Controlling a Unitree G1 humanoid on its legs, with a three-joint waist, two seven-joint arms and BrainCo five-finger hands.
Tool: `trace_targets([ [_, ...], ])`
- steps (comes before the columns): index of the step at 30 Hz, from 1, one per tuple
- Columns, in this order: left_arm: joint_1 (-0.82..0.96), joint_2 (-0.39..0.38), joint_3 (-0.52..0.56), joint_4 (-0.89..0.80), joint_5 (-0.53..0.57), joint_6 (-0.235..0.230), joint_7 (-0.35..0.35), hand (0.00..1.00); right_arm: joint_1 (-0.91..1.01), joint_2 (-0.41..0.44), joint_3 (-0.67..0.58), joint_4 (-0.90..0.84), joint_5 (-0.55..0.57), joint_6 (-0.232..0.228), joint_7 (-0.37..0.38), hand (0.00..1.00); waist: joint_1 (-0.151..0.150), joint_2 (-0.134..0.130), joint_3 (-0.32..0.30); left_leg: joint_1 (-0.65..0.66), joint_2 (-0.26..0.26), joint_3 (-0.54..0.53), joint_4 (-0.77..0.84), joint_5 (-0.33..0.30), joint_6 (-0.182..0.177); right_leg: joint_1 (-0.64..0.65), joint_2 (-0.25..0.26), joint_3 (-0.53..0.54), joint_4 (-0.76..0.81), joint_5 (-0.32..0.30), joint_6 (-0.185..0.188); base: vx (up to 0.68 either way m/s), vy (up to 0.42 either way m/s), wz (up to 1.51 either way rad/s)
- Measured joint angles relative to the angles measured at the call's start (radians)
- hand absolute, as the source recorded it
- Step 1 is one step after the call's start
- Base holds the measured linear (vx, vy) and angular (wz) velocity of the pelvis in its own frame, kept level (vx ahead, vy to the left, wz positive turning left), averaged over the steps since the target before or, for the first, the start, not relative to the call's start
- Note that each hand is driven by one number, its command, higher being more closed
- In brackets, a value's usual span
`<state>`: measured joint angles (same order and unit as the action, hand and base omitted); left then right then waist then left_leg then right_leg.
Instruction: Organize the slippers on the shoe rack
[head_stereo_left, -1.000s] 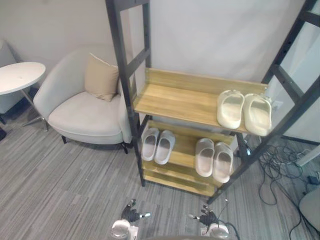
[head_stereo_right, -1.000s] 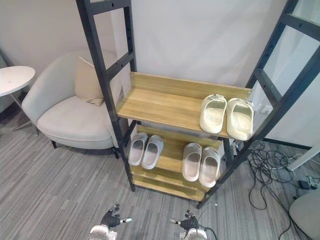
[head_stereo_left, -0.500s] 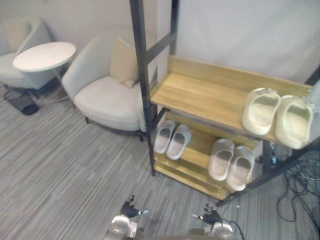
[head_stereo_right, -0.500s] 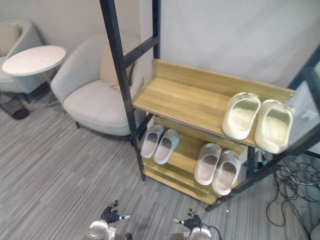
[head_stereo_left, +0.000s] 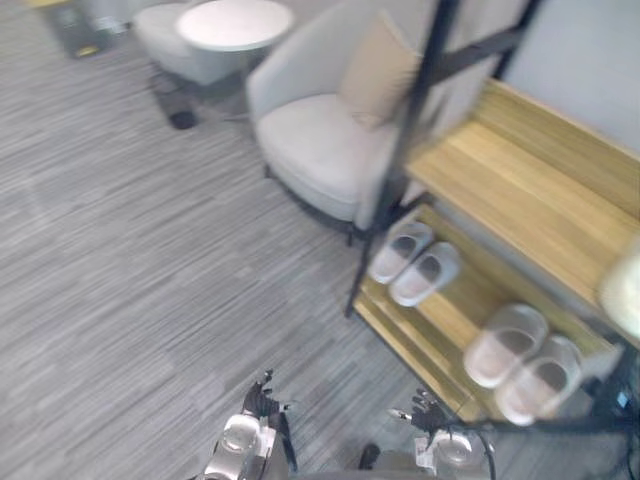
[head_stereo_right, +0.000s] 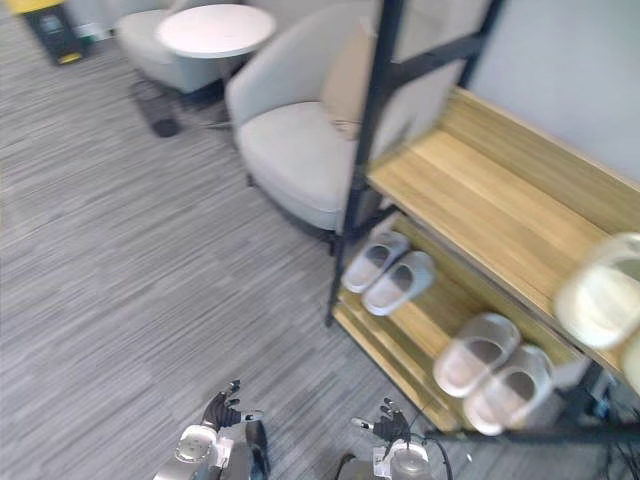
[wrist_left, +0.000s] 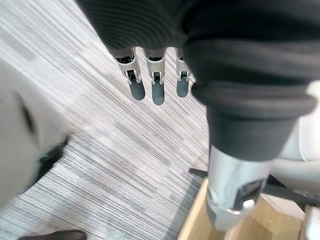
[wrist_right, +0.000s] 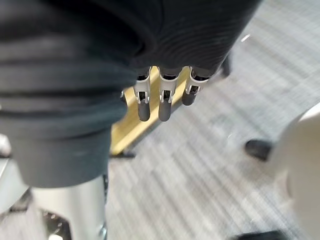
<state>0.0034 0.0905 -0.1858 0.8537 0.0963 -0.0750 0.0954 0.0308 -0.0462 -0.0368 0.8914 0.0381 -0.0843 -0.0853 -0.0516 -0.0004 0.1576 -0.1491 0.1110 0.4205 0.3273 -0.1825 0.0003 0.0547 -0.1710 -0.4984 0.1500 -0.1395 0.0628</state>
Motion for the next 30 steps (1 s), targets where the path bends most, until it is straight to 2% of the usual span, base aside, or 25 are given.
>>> trace_targets([
  [1,0.002,0.011,0.0,0.001,0.005,0.0,0.0,0.0,-0.001,0.018,0.003,-0.002,0.0,0.002,0.001,0.0,0.009,-0.013,-0.005,0.02,-0.026,-0.016,-0.051,0.031,0.004,-0.002,-0.008,0.011,-0.002,0.013,-0.01,-0.03,0.156,0.68],
  [2,0.005,0.013,0.0,0.001,0.007,0.0,0.0,0.0,-0.001,0.021,0.003,-0.004,0.0,0.001,0.001,0.0,0.008,-0.014,-0.005,0.02,-0.03,-0.024,-0.055,0.035,0.006,0.001,-0.009,0.014,-0.002,0.016,-0.011,-0.06,0.127,0.45],
  [5,0.03,0.024,0.005,0.004,0.018,0.0,0.002,0.0,-0.023,0.024,0.008,0.005,0.0,0.002,-0.001,0.0,0.013,-0.019,-0.006,0.013,-0.045,-0.049,-0.064,0.038,0.018,-0.031,-0.04,0.043,0.094,0.014,0.008,-0.06,0.09,0.25],
  [7,0.054,0.021,0.01,0.012,0.019,0.001,0.0,0.0,-0.031,0.023,0.017,0.005,-0.002,0.003,-0.002,0.0,0.013,-0.017,0.001,0.034,-0.064,-0.071,-0.072,0.019,0.026,-0.121,-0.103,0.091,0.342,0.006,0.023,-0.09,0.116,0.21],
  [8,0.059,0.018,0.01,0.016,0.019,0.001,-0.001,0.0,-0.026,0.024,0.018,0.005,-0.002,0.003,-0.001,0.0,0.011,-0.02,0.005,0.054,-0.078,-0.088,-0.083,0.018,0.028,-0.153,-0.12,0.134,0.426,0.001,0.019,-0.05,0.071,0.35],
  [9,0.06,0.018,0.01,0.018,0.019,0.001,-0.001,0.0,-0.021,0.025,0.019,0.006,-0.002,0.003,0.0,0.0,0.01,-0.021,0.006,0.057,-0.081,-0.094,-0.085,0.018,0.029,-0.164,-0.12,0.15,0.439,-0.004,0.021,-0.02,0.016,0.5],
  [10,0.064,0.013,0.013,0.024,0.019,0.001,0.0,0.0,-0.006,0.028,0.021,0.0,-0.003,0.003,0.003,0.0,0.003,-0.021,0.003,0.07,-0.093,-0.13,-0.104,0.013,0.036,-0.192,-0.086,0.252,0.457,-0.045,0.028,0.0,-0.036,0.61],
  [11,0.061,0.019,0.016,0.024,0.018,0.001,0.002,0.0,-0.008,0.026,0.021,-0.001,-0.002,0.003,0.003,0.0,-0.001,-0.022,0.003,0.077,-0.101,-0.17,-0.125,0.013,0.036,-0.217,-0.03,0.333,0.429,-0.082,0.039,0.01,-0.047,0.62],
  [12,0.06,0.02,0.016,0.024,0.018,0.001,0.002,0.0,-0.007,0.025,0.02,-0.001,-0.002,0.003,0.003,0.0,-0.002,-0.022,0.003,0.077,-0.102,-0.179,-0.13,0.013,0.036,-0.223,-0.018,0.349,0.418,-0.085,0.04,0.04,-0.072,0.75],
  [13,0.056,0.021,0.023,0.024,0.018,0.001,0.004,0.0,-0.002,0.023,0.017,-0.004,-0.001,0.0,0.002,0.0,-0.009,-0.021,0.002,0.079,-0.108,-0.215,-0.154,0.019,0.026,-0.239,0.033,0.399,0.343,-0.088,0.042,0.06,-0.091,0.89],
  [15,0.055,0.021,0.022,0.029,0.018,-0.001,0.007,0.0,0.009,0.023,0.004,-0.006,0.0,0.0,0.001,0.0,-0.013,-0.033,-0.004,0.075,-0.129,-0.251,-0.158,0.021,0.024,-0.232,0.048,0.42,0.261,-0.08,0.026,0.08,-0.142,0.95],
  [16,0.065,0.019,0.04,0.034,0.017,-0.002,0.009,0.0,0.027,0.024,0.002,0.003,0.0,0.002,0.002,0.0,-0.014,-0.062,-0.023,0.053,-0.159,-0.269,-0.122,0.02,0.022,-0.227,0.034,0.42,0.201,-0.076,-0.003,0.1,-0.195,0.93],
  [17,0.072,-0.004,0.052,0.044,0.011,-0.001,0.012,0.0,0.028,0.006,0.0,0.009,0.001,0.003,0.002,0.0,-0.017,-0.038,-0.036,0.029,-0.144,-0.292,-0.067,0.004,0.001,-0.222,0.039,0.392,0.205,-0.103,-0.009,0.08,-0.159,0.85],
  [18,0.074,-0.008,0.053,0.044,0.009,-0.001,0.013,0.0,0.028,0.001,0.001,0.012,0.001,0.003,0.002,0.0,-0.011,-0.031,-0.039,0.02,-0.138,-0.293,-0.053,-0.001,0.001,-0.221,0.044,0.389,0.2,-0.103,-0.011,0.23,-0.122,0.46],
  [19,0.076,-0.02,0.055,0.04,0.0,-0.005,0.013,0.0,0.018,-0.018,0.001,0.035,0.001,0.003,0.003,0.0,0.005,0.01,-0.046,-0.032,-0.099,-0.297,0.043,-0.036,-0.026,-0.198,0.068,0.358,0.166,-0.08,-0.029,0.25,-0.052,0.14],
  [20,0.077,-0.023,0.061,0.04,-0.003,-0.005,0.013,0.0,0.011,-0.02,0.001,0.039,0.001,0.004,0.002,0.0,0.006,0.023,-0.044,-0.046,-0.088,-0.296,0.078,-0.046,-0.036,-0.186,0.074,0.347,0.158,-0.077,-0.034,0.41,-0.089,0.48],
  [21,0.082,-0.033,0.094,0.038,-0.021,-0.005,0.012,0.0,0.006,-0.02,0.001,0.04,0.001,0.003,0.002,0.0,0.0,0.032,-0.03,-0.103,-0.052,-0.275,0.244,-0.047,-0.058,-0.12,0.089,0.306,0.127,-0.072,-0.041,0.28,-0.052,0.55],
  [23,0.077,-0.032,0.11,0.027,-0.031,-0.006,0.013,0.0,0.008,-0.009,0.002,0.041,0.002,0.004,-0.002,0.0,0.004,0.017,-0.018,-0.125,-0.023,-0.23,0.349,-0.031,-0.087,-0.05,0.088,0.287,0.085,-0.072,-0.042,0.27,-0.023,0.44],
  [24,0.074,-0.032,0.114,0.018,-0.042,-0.007,0.015,0.0,0.008,-0.01,0.004,0.04,0.003,0.003,-0.007,0.0,0.023,0.011,-0.011,-0.132,0.043,-0.138,0.414,-0.054,-0.047,0.015,0.088,0.279,0.05,-0.074,-0.044,0.3,0.056,0.09],
  [26,0.069,-0.034,0.114,0.021,-0.042,-0.007,0.015,0.0,0.0,-0.016,0.003,0.035,0.003,0.003,-0.009,0.0,0.03,0.018,-0.007,-0.141,0.085,-0.102,0.378,-0.05,-0.044,0.035,0.087,0.28,0.039,-0.075,-0.042,0.26,0.129,0.08],
  [27,0.06,-0.035,0.124,0.026,-0.041,-0.007,0.015,0.0,-0.016,-0.017,0.001,0.036,0.003,0.003,-0.013,0.0,0.032,0.034,0.001,-0.15,0.099,-0.097,0.249,-0.017,-0.039,0.052,0.079,0.267,0.033,-0.098,-0.005,0.19,0.157,0.22],
  [28,0.056,-0.034,0.13,0.03,-0.041,-0.007,0.016,0.0,-0.015,-0.021,0.0,0.037,0.003,0.004,-0.013,0.0,0.033,0.036,-0.002,-0.146,0.084,-0.095,0.235,-0.02,-0.036,0.054,0.076,0.265,0.032,-0.1,0.0,0.32,0.242,0.61],
  [29,0.044,-0.025,0.131,0.032,-0.041,-0.007,0.019,0.0,-0.011,-0.004,0.001,0.039,0.003,0.004,-0.01,0.0,0.036,0.009,-0.006,-0.14,0.035,-0.09,0.174,-0.013,-0.027,0.053,0.048,0.236,-0.001,-0.09,0.012,0.13,0.085,0.55],
  [30,0.043,-0.02,0.131,0.031,-0.041,-0.007,0.019,0.0,-0.011,0.003,0.0,0.04,0.003,0.005,-0.011,0.0,0.038,0.001,-0.007,-0.141,0.022,-0.09,0.157,-0.013,-0.026,0.056,0.044,0.229,-0.019,-0.085,0.015,0.26,0.179,0.81],
])
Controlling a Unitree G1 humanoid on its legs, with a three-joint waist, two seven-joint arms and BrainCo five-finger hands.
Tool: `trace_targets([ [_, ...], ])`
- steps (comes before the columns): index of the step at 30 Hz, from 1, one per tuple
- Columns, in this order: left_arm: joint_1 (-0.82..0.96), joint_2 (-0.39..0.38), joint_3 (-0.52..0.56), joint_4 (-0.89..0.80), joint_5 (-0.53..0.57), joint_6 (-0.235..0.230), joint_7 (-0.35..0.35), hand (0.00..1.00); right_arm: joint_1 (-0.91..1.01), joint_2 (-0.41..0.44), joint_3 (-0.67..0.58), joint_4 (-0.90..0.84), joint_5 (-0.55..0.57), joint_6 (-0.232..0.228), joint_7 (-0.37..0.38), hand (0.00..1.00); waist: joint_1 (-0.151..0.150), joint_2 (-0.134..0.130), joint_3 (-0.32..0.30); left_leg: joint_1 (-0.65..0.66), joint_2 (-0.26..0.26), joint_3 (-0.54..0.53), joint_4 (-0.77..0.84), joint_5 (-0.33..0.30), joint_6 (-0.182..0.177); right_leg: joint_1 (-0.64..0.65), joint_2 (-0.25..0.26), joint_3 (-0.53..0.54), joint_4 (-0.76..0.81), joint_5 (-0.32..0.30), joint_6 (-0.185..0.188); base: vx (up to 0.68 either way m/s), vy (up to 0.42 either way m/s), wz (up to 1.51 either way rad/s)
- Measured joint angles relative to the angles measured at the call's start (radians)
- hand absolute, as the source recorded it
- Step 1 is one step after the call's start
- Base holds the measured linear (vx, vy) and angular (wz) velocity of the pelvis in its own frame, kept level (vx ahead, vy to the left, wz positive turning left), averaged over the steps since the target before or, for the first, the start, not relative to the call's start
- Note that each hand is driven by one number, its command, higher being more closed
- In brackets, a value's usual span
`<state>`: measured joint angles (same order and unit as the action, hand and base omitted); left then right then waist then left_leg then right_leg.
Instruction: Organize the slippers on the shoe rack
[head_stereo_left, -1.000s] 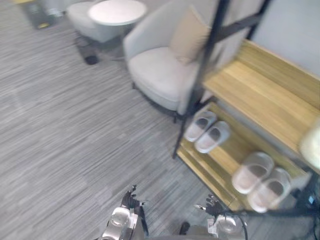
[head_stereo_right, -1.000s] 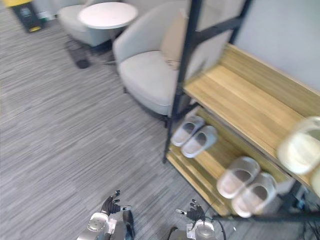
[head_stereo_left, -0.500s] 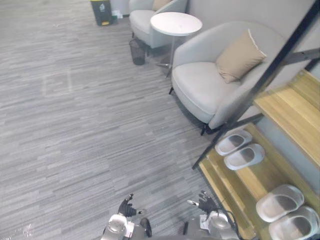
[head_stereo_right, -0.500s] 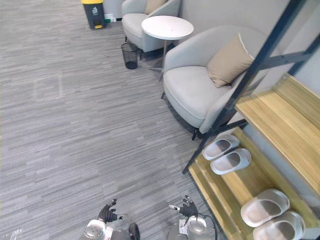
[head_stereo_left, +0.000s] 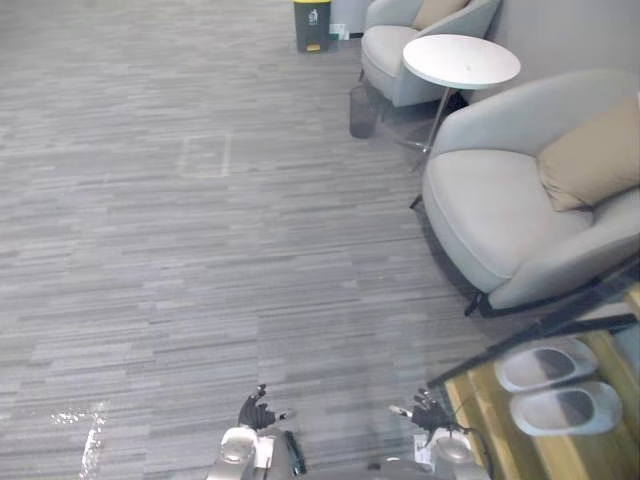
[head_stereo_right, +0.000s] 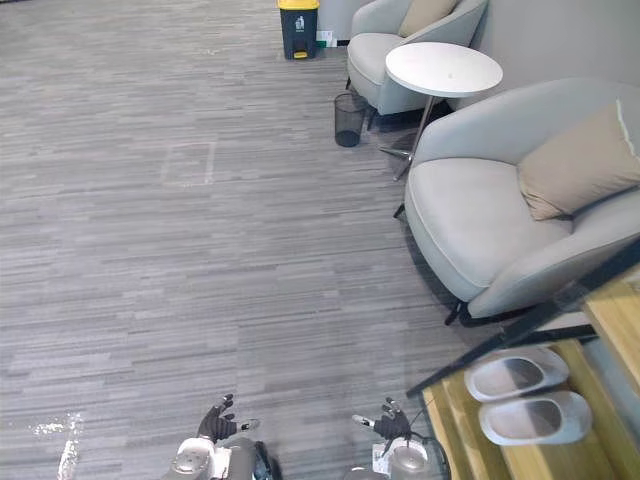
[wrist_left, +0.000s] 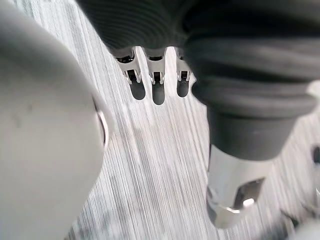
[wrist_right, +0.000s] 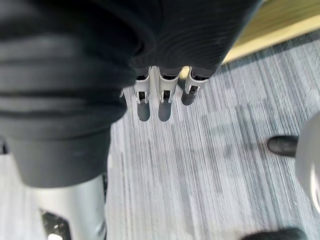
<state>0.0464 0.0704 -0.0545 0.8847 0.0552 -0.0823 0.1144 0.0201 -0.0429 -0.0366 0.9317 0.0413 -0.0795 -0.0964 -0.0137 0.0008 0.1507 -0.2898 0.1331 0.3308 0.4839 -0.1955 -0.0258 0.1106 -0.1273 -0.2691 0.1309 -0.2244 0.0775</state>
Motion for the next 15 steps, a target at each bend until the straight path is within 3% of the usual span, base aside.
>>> trace_targets([
  [1,-0.005,0.019,0.014,0.006,0.0,0.002,0.003,0.0,-0.003,0.014,0.0,0.01,0.0,0.002,-0.001,0.0,0.006,-0.017,0.009,-0.001,-0.03,-0.002,-0.027,0.006,0.01,0.028,-0.013,-0.022,-0.06,0.026,0.005,0.2,0.134,0.57],
  [3,0.003,0.027,0.027,0.015,0.0,0.003,0.01,0.0,-0.024,0.019,0.0,0.028,0.0,0.002,-0.001,0.0,0.023,-0.022,0.009,0.006,-0.057,-0.004,-0.056,0.022,0.035,0.044,-0.023,-0.034,-0.088,0.052,0.014,0.19,0.118,0.47],
  [6,0.031,0.024,0.055,0.023,-0.01,0.002,0.016,0.0,-0.019,0.018,0.001,0.031,-0.003,0.002,0.0,0.0,0.023,-0.012,0.008,0.075,-0.087,-0.013,-0.113,0.002,0.052,0.04,-0.043,-0.031,0.05,0.054,0.035,0.19,0.141,0.42],
  [7,0.041,0.015,0.064,0.035,-0.018,0.002,0.016,0.0,-0.011,0.01,-0.002,0.032,-0.003,0.002,0.0,0.0,0.019,0.001,-0.001,0.131,-0.091,-0.024,-0.165,-0.04,0.055,-0.043,-0.073,-0.009,0.3,0.028,0.074,0.16,0.142,0.38],
  [8,0.044,0.017,0.063,0.036,-0.019,0.002,0.016,0.0,-0.004,0.012,0.0,0.028,-0.003,0.002,0.001,0.0,0.013,-0.022,0.004,0.182,-0.124,-0.042,-0.2,-0.048,0.054,-0.137,-0.122,0.042,0.545,0.059,0.084,0.17,0.108,0.41],
  [9,0.043,0.023,0.063,0.036,-0.018,0.002,0.016,0.0,-0.001,0.014,-0.001,0.022,-0.003,0.002,0.005,0.0,0.013,-0.031,0.005,0.2,-0.135,-0.045,-0.211,-0.049,0.055,-0.172,-0.137,0.062,0.626,0.079,0.076,0.2,0.043,0.4],
  [11,0.045,0.034,0.065,0.04,-0.021,0.006,0.019,0.0,-0.001,0.011,0.0,0.023,-0.003,0.0,0.009,0.0,0.0,-0.047,0.004,0.275,-0.151,-0.086,-0.244,-0.061,0.071,-0.303,-0.126,0.11,0.85,-0.002,0.024,0.25,0.002,0.46],
  [14,0.047,0.026,0.068,0.04,-0.045,0.006,0.023,0.0,0.0,0.0,0.0,0.025,-0.003,-0.002,0.009,0.0,-0.008,-0.042,0.004,0.324,-0.145,-0.121,-0.275,-0.068,0.072,-0.379,-0.091,0.072,0.782,-0.066,-0.013,0.32,-0.049,0.51],
  [15,0.041,0.017,0.071,0.04,-0.058,0.006,0.032,0.0,-0.002,-0.01,0.0,0.025,-0.003,-0.003,0.009,0.0,-0.018,-0.032,0.01,0.345,-0.134,-0.152,-0.292,-0.075,0.064,-0.425,-0.052,0.065,0.684,-0.078,-0.029,0.4,-0.153,0.61],
])
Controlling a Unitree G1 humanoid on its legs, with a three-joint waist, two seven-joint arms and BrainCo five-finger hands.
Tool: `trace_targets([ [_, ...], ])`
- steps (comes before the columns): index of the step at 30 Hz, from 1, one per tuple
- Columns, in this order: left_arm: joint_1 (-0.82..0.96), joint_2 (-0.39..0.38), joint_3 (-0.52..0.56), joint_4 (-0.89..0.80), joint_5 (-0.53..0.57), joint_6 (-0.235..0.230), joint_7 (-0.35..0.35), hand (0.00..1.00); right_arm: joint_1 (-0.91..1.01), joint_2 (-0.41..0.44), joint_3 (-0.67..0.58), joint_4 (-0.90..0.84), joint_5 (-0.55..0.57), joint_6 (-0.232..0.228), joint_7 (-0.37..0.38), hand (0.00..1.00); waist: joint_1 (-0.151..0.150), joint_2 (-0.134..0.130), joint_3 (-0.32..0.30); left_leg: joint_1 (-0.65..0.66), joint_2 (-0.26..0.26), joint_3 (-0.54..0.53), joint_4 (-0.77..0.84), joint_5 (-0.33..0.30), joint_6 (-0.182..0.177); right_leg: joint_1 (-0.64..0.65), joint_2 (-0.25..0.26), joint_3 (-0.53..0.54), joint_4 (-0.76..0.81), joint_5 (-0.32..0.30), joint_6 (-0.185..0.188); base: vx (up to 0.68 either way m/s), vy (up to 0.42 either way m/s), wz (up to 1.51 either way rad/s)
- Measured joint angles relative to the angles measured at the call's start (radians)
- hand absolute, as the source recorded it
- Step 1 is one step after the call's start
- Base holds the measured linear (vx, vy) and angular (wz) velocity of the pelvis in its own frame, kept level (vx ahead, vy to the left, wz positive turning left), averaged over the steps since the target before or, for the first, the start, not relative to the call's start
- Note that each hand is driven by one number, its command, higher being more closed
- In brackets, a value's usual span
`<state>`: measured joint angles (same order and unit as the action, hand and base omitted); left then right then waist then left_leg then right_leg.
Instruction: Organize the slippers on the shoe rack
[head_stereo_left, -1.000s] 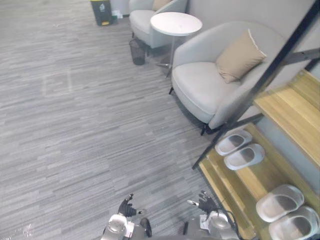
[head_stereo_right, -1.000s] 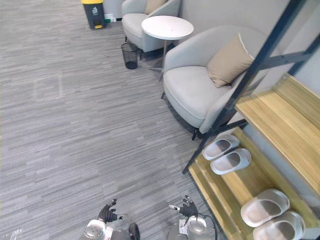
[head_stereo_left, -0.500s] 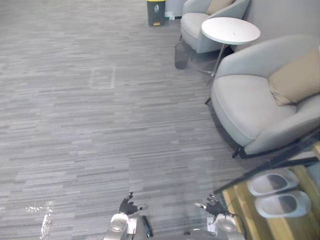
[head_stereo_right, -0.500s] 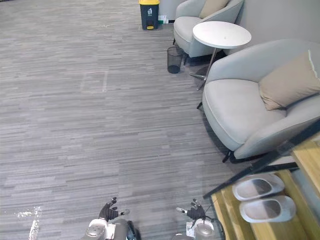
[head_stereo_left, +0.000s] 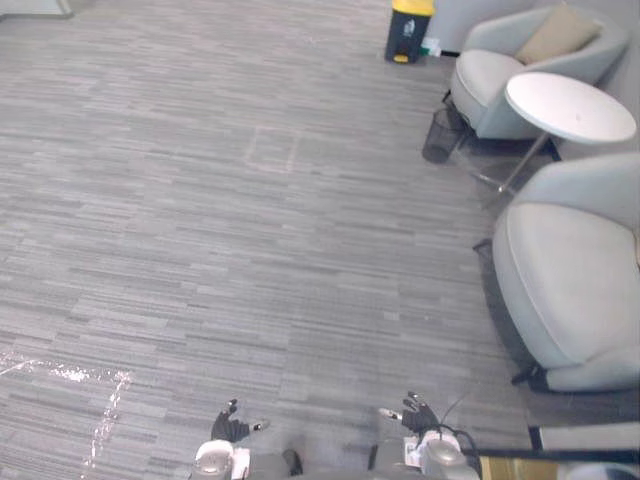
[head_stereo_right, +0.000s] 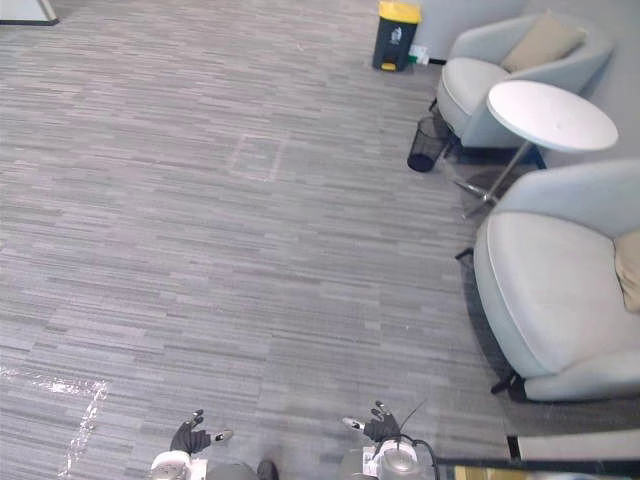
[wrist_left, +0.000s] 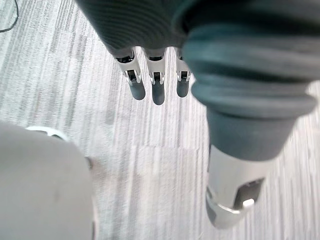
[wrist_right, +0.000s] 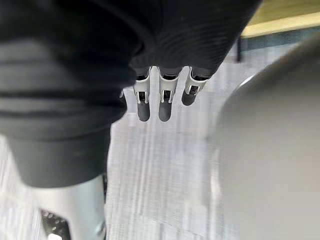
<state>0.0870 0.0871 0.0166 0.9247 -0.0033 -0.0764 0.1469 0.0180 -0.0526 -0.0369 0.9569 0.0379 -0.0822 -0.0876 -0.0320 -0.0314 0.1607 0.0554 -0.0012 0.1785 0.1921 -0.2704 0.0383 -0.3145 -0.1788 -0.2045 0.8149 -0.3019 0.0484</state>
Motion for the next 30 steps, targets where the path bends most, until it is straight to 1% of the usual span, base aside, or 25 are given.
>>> trace_targets([
  [1,-0.006,-0.013,0.008,0.0,-0.001,0.0,0.006,0.0,-0.009,-0.019,0.0,-0.002,0.002,-0.002,0.002,0.0,-0.011,0.024,0.015,0.028,0.031,-0.025,-0.014,-0.005,-0.019,-0.03,0.064,0.03,-0.139,0.009,-0.002,0.4,-0.153,0.61],
  [2,-0.007,-0.017,0.008,0.0,-0.002,-0.001,0.006,0.0,-0.01,-0.022,0.0,-0.005,0.002,-0.003,0.002,0.0,-0.015,0.034,0.016,0.035,0.042,-0.032,-0.019,-0.008,-0.027,-0.037,0.088,0.047,-0.201,0.021,-0.002,0.54,-0.212,0.84],
  [3,-0.004,-0.018,0.008,0.001,-0.002,-0.006,0.005,0.0,-0.004,-0.024,-0.004,-0.015,0.002,-0.009,0.0,0.0,-0.026,0.033,0.014,0.063,0.049,-0.069,-0.035,-0.027,-0.06,-0.036,0.135,0.138,-0.463,0.153,0.01,0.49,-0.217,0.91],
  [4,-0.009,-0.021,0.016,0.006,-0.001,-0.005,0.004,0.0,0.0,-0.023,-0.016,-0.018,0.004,-0.01,0.0,0.0,-0.027,0.02,0.014,0.089,0.054,-0.097,-0.027,-0.047,-0.086,-0.032,0.134,0.158,-0.441,0.237,-0.026,0.71,-0.301,0.87],
  [5,-0.013,-0.044,0.029,0.013,-0.001,-0.005,0.004,0.0,-0.006,-0.026,-0.02,-0.017,0.0,-0.007,0.0,0.0,-0.023,0.043,0.009,0.097,0.077,-0.107,-0.006,-0.057,-0.094,-0.031,0.143,0.142,-0.4,0.205,-0.028,0.42,-0.193,0.41],
  [6,-0.013,-0.052,0.034,0.01,-0.001,-0.007,0.003,0.0,-0.007,-0.027,-0.021,-0.017,0.001,-0.005,0.0,0.0,-0.016,0.048,0.006,0.089,0.085,-0.107,0.023,-0.056,-0.095,-0.029,0.142,0.133,-0.382,0.182,-0.041,0.56,-0.234,0.42],
  [7,-0.013,-0.072,0.057,0.003,-0.001,-0.006,0.004,0.0,-0.005,-0.02,-0.025,-0.022,0.003,-0.004,0.001,0.0,-0.017,0.053,0.014,0.037,0.099,-0.108,0.177,-0.056,-0.096,-0.006,0.13,0.099,-0.352,0.124,-0.055,0.45,-0.19,0.72],
  [8,-0.013,-0.094,0.085,-0.005,-0.002,-0.005,0.002,0.0,-0.002,-0.016,-0.035,-0.043,0.0,-0.004,0.001,0.0,-0.024,0.069,0.033,-0.041,0.133,-0.104,0.402,-0.036,-0.129,0.059,0.132,0.064,-0.357,0.09,-0.07,0.55,-0.225,0.65],
  [9,-0.013,-0.094,0.085,-0.005,-0.002,-0.005,0.002,0.0,-0.002,-0.016,-0.035,-0.043,0.0,-0.004,0.001,0.0,-0.024,0.069,0.033,-0.041,0.133,-0.104,0.402,-0.036,-0.129,0.059,0.132,0.064,-0.357,0.09,-0.07,0.5,-0.125,0.52],
  [10,-0.003,-0.109,0.107,-0.05,-0.003,-0.006,0.003,0.0,0.002,-0.014,-0.03,-0.041,0.001,0.005,-0.001,0.0,-0.007,0.078,0.037,-0.135,0.218,-0.052,0.689,-0.018,-0.16,0.169,0.158,0.041,-0.4,0.062,-0.096,0.96,-0.111,0.63],
  [11,-0.005,-0.108,0.116,-0.09,-0.02,-0.009,0.001,0.0,0.015,0.013,-0.029,-0.039,0.003,0.005,-0.002,0.0,0.015,0.046,0.041,-0.28,0.287,0.106,0.733,-0.044,-0.12,0.392,0.126,0.001,-0.563,0.03,-0.085,1.08,-0.009,0.65],
  [13,-0.017,-0.102,0.114,-0.087,-0.02,-0.008,0.001,0.0,0.017,0.01,-0.03,-0.028,0.003,0.005,-0.003,0.0,0.028,0.044,0.038,-0.333,0.244,0.158,0.533,-0.032,-0.108,0.428,0.095,-0.005,-0.592,0.028,-0.062,0.67,0.13,0.27],
  [14,-0.016,-0.099,0.111,-0.083,-0.02,-0.008,0.001,0.0,0.016,0.009,-0.031,-0.029,0.003,0.005,-0.003,0.0,0.033,0.053,0.038,-0.338,0.215,0.177,0.376,0.044,-0.065,0.444,0.087,-0.003,-0.592,0.014,-0.033,0.42,0.246,0.11],
  [15,-0.028,-0.079,0.11,-0.065,-0.02,-0.009,-0.002,0.0,0.005,0.014,-0.038,-0.017,0.004,0.013,-0.005,0.0,0.038,0.035,0.039,-0.308,0.165,0.171,0.272,0.071,-0.068,0.476,0.052,0.001,-0.599,-0.011,0.001,0.44,0.228,0.31],
  [16,-0.035,-0.07,0.11,-0.059,-0.02,-0.006,-0.002,0.0,0.005,0.018,-0.035,-0.017,0.003,0.015,-0.004,0.0,0.029,0.02,0.032,-0.284,0.14,0.167,0.238,0.079,-0.064,0.486,0.048,-0.002,-0.617,0.003,-0.015,0.42,0.191,0.38],
  [17,-0.038,-0.054,0.113,-0.049,-0.02,-0.006,-0.002,0.0,0.006,0.023,-0.022,-0.015,0.002,0.015,-0.003,0.0,0.028,0.015,0.033,-0.296,0.149,0.161,0.281,0.079,-0.062,0.505,0.056,0.012,-0.669,0.074,-0.028,0.38,0.178,0.24],
  [18,-0.033,-0.04,0.122,-0.048,-0.02,-0.007,-0.002,0.0,-0.006,0.035,-0.022,-0.013,0.0,0.013,-0.004,0.0,0.045,0.007,0.028,-0.388,0.151,0.114,0.412,0.055,-0.074,0.522,0.053,0.046,-0.685,0.11,-0.005,0.43,0.277,0.08],
  [20,-0.023,-0.031,0.114,-0.02,-0.025,-0.004,-0.003,0.0,-0.014,0.022,-0.023,0.004,0.0,0.011,-0.007,0.0,0.042,0.009,0.007,-0.392,0.109,0.027,0.339,0.016,-0.051,0.487,0.04,0.097,-0.55,0.067,0.049,0.34,0.262,-0.02],
  [21,-0.024,-0.02,0.104,-0.009,-0.028,-0.003,-0.002,0.0,-0.009,0.025,-0.034,0.008,0.0,0.013,-0.008,0.0,0.042,-0.016,-0.005,-0.364,0.085,0.052,0.333,-0.013,-0.042,0.426,0.003,0.13,-0.377,0.041,0.071,0.35,0.212,-0.04],
  [22,-0.027,-0.003,0.079,0.009,-0.028,-0.002,-0.003,0.0,-0.006,0.028,-0.038,0.011,0.0,0.013,-0.004,0.0,0.037,-0.036,-0.003,-0.302,0.049,0.071,0.313,-0.043,-0.032,0.335,-0.036,0.184,-0.138,0.094,0.108,0.48,0.216,-0.02],
  [23,-0.027,0.0,0.075,0.016,-0.026,0.001,-0.003,0.0,-0.006,0.03,-0.037,0.013,0.0,0.013,-0.002,0.0,0.033,-0.035,0.003,-0.259,0.037,0.076,0.301,-0.058,-0.023,0.286,-0.045,0.215,0.003,0.126,0.126,0.46,0.177,-0.12],
  [25,-0.021,0.003,0.044,0.03,-0.018,0.004,0.0,0.0,0.0,0.028,-0.037,0.006,0.0,0.011,0.004,0.0,0.016,-0.023,0.013,-0.137,0.021,0.086,0.247,-0.087,-0.014,0.182,-0.05,0.192,0.229,0.095,0.085,0.51,0.13,-0.17],
  [26,-0.022,0.005,0.026,0.036,-0.018,0.004,0.0,0.0,-0.004,0.021,-0.036,0.003,0.0,0.011,0.004,0.0,0.013,-0.014,0.019,-0.043,0.015,0.091,0.171,-0.086,-0.015,0.129,-0.045,0.137,0.253,0.044,0.031,0.52,0.103,-0.17],
  [28,-0.022,0.001,0.011,0.042,-0.018,0.004,0.0,0.0,-0.006,0.009,-0.032,0.003,0.0,0.01,0.005,0.0,0.01,-0.002,0.023,0.046,0.029,0.103,0.096,-0.084,-0.019,0.072,-0.022,0.045,0.177,-0.001,-0.012,0.51,0.037,-0.14],
  [30,-0.029,-0.004,0.0,0.044,-0.017,0.004,-0.003,0.0,-0.01,-0.005,-0.03,-0.004,-0.001,0.001,0.004,0.0,-0.003,0.016,0.029,0.117,0.065,0.113,0.04,-0.081,-0.023,-0.013,0.029,-0.053,-0.048,-0.014,-0.032,0.57,-0.028,0.03],
])
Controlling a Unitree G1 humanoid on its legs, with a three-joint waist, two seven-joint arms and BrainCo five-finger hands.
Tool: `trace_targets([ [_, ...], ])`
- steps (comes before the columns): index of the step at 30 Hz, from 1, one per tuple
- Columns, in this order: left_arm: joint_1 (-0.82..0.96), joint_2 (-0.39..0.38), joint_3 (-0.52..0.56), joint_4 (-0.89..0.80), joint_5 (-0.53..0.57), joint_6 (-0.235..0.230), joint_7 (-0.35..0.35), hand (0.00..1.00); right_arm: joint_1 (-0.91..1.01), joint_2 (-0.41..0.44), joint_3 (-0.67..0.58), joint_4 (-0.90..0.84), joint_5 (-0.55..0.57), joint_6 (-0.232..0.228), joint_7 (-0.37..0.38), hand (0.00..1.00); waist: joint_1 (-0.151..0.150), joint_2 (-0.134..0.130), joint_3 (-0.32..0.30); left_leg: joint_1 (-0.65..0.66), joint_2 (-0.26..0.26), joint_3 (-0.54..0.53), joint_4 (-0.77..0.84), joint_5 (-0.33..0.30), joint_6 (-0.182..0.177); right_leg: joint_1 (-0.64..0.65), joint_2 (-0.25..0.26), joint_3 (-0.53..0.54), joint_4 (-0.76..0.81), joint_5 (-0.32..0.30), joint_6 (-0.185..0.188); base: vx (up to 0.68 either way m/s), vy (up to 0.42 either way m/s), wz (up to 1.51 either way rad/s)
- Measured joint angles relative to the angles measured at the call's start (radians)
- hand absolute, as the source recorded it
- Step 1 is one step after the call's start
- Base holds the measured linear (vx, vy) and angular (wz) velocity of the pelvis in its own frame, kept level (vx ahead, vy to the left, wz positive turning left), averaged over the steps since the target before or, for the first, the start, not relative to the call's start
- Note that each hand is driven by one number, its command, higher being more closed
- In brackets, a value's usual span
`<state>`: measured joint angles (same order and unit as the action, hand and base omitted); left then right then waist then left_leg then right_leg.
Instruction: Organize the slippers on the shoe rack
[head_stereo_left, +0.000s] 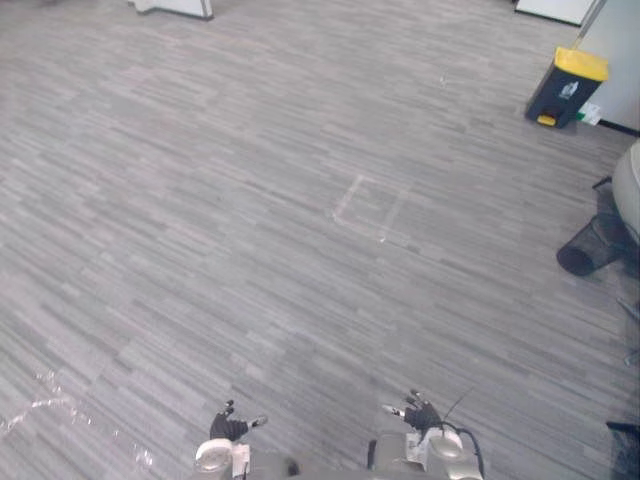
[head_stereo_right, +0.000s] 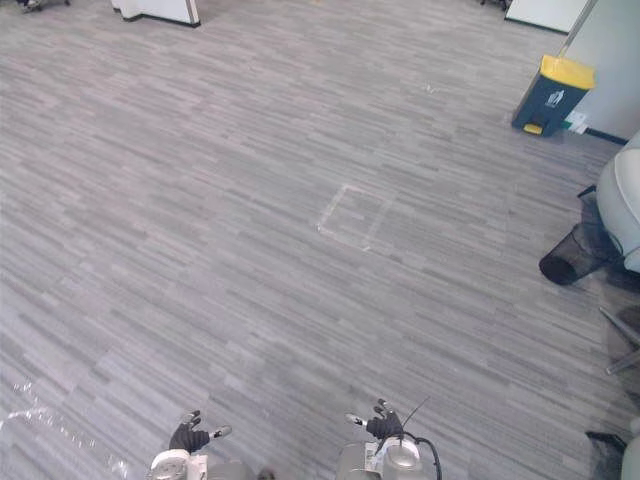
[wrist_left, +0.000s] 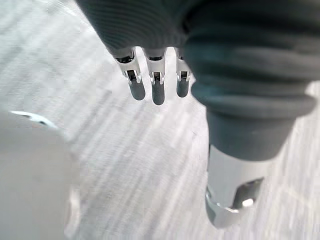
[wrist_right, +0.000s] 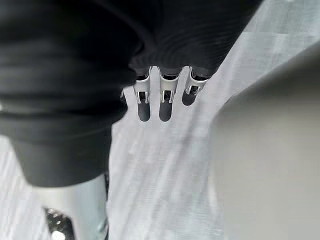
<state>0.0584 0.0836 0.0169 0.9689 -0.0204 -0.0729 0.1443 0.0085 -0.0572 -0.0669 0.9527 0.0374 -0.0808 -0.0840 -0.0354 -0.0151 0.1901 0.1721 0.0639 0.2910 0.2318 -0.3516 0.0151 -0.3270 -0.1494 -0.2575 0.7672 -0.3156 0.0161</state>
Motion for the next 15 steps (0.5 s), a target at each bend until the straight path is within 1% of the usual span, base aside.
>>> trace_targets([
  [1,-0.005,0.001,-0.01,0.003,0.001,0.0,-0.003,0.0,-0.001,-0.002,-0.004,-0.002,0.003,-0.004,0.001,0.0,-0.013,0.003,0.002,0.022,0.013,-0.001,-0.02,0.003,-0.005,-0.027,0.024,-0.023,-0.141,0.032,-0.003,0.56,-0.076,0.24],
  [2,-0.009,0.001,-0.018,0.005,0.009,0.0,-0.007,0.0,-0.003,-0.002,-0.008,-0.012,0.001,-0.006,-0.002,0.0,-0.022,0.001,0.002,0.055,0.018,0.0,-0.05,0.006,-0.012,-0.041,0.049,-0.041,-0.315,0.114,-0.009,0.61,-0.123,0.26],
  [3,-0.009,0.0,-0.024,0.007,0.021,0.0,-0.016,0.0,0.001,-0.003,-0.008,-0.016,0.002,-0.006,-0.002,0.0,-0.028,-0.001,0.004,0.095,0.021,-0.001,-0.077,0.009,-0.026,-0.033,0.07,-0.041,-0.446,0.272,-0.031,0.63,-0.143,0.24],
  [4,-0.013,-0.01,-0.034,0.016,0.029,-0.001,-0.018,0.0,0.003,-0.004,-0.012,-0.016,0.001,-0.008,-0.002,0.0,-0.038,0.011,0.002,0.127,0.035,-0.011,-0.091,0.016,-0.051,-0.007,0.09,-0.042,-0.463,0.348,-0.085,0.67,-0.129,0.07],
  [5,-0.025,-0.024,-0.038,0.024,0.04,-0.004,-0.022,0.0,-0.011,-0.008,-0.014,-0.016,-0.001,-0.006,-0.003,0.0,-0.022,0.043,0.004,0.132,0.064,-0.016,-0.09,0.051,-0.109,-0.012,0.098,-0.045,-0.411,0.321,-0.095,0.67,-0.143,0.1],
  [6,-0.04,-0.041,-0.044,0.026,0.05,-0.004,-0.027,0.0,-0.012,-0.013,-0.042,-0.025,0.002,-0.009,0.0,0.0,-0.029,0.046,0.01,0.149,0.05,-0.048,-0.092,0.106,-0.139,-0.046,0.06,-0.044,-0.295,0.264,-0.094,0.77,-0.21,0.1],
  [7,-0.055,-0.061,-0.048,0.024,0.06,-0.004,-0.031,0.0,-0.014,-0.014,-0.058,-0.045,0.004,-0.012,0.004,0.0,-0.047,0.031,0.025,0.17,0.026,-0.067,-0.085,0.153,-0.146,-0.095,0.015,-0.069,-0.133,0.221,-0.135,0.6,-0.237,0.08],
  [8,-0.045,-0.075,-0.045,0.037,0.06,-0.004,-0.034,0.0,-0.011,-0.026,-0.048,-0.066,-0.004,-0.017,0.007,0.0,-0.055,0.057,0.014,0.183,0.041,-0.08,-0.03,0.161,-0.155,-0.112,0.055,-0.105,-0.14,0.159,-0.088,0.51,-0.309,-0.03],
  [9,-0.017,-0.064,-0.041,0.035,0.062,-0.007,-0.042,0.0,0.009,-0.015,-0.035,-0.066,-0.012,-0.015,0.006,0.0,-0.053,0.047,-0.011,0.146,0.037,-0.093,0.119,0.172,-0.177,-0.048,0.07,-0.129,-0.287,0.175,-0.185,0.48,-0.277,-0.49],
  [10,-0.012,-0.088,-0.032,0.024,0.064,-0.006,-0.04,0.0,0.011,-0.025,-0.044,-0.058,-0.023,-0.008,0.007,0.0,-0.054,0.091,-0.004,0.069,0.11,-0.111,0.357,0.249,-0.227,0.014,0.136,-0.13,-0.314,0.159,-0.176,0.5,-0.246,-0.53],
  [11,-0.004,-0.088,-0.028,0.024,0.065,-0.006,-0.041,0.0,0.01,-0.023,-0.044,-0.049,-0.026,-0.008,0.006,0.0,-0.047,0.104,-0.001,0.019,0.141,-0.12,0.485,0.257,-0.25,0.052,0.165,-0.117,-0.343,0.153,-0.173,0.55,-0.144,-0.73],
  [12,-0.005,-0.084,-0.024,0.017,0.065,-0.005,-0.043,0.0,0.009,-0.02,-0.046,-0.04,-0.024,-0.005,0.003,0.0,-0.045,0.102,0.005,-0.054,0.176,-0.121,0.667,0.237,-0.252,0.113,0.189,-0.104,-0.38,0.137,-0.179,0.56,-0.135,-0.53],
  [13,-0.006,-0.071,-0.013,-0.009,0.064,-0.008,-0.042,0.0,0.011,-0.008,-0.044,-0.028,-0.024,-0.001,0.0,0.0,-0.041,0.072,0.024,-0.126,0.195,-0.105,0.8,0.205,-0.229,0.2,0.208,-0.076,-0.425,0.116,-0.195,0.54,-0.132,-0.53],
  [14,-0.006,-0.064,-0.011,-0.022,0.064,-0.009,-0.041,0.0,0.011,-0.002,-0.041,-0.017,-0.023,0.001,0.0,0.0,-0.034,0.054,0.032,-0.153,0.2,-0.097,0.827,0.185,-0.208,0.244,0.216,-0.051,-0.453,0.112,-0.192,0.5,-0.111,-0.63],
  [15,-0.007,-0.059,0.001,-0.044,0.063,-0.009,-0.041,0.0,0.015,0.005,-0.038,0.001,-0.023,0.002,0.0,0.0,-0.02,0.039,0.027,-0.202,0.202,-0.076,0.833,0.154,-0.179,0.293,0.22,-0.024,-0.49,0.118,-0.182,0.49,-0.054,-0.9],
])
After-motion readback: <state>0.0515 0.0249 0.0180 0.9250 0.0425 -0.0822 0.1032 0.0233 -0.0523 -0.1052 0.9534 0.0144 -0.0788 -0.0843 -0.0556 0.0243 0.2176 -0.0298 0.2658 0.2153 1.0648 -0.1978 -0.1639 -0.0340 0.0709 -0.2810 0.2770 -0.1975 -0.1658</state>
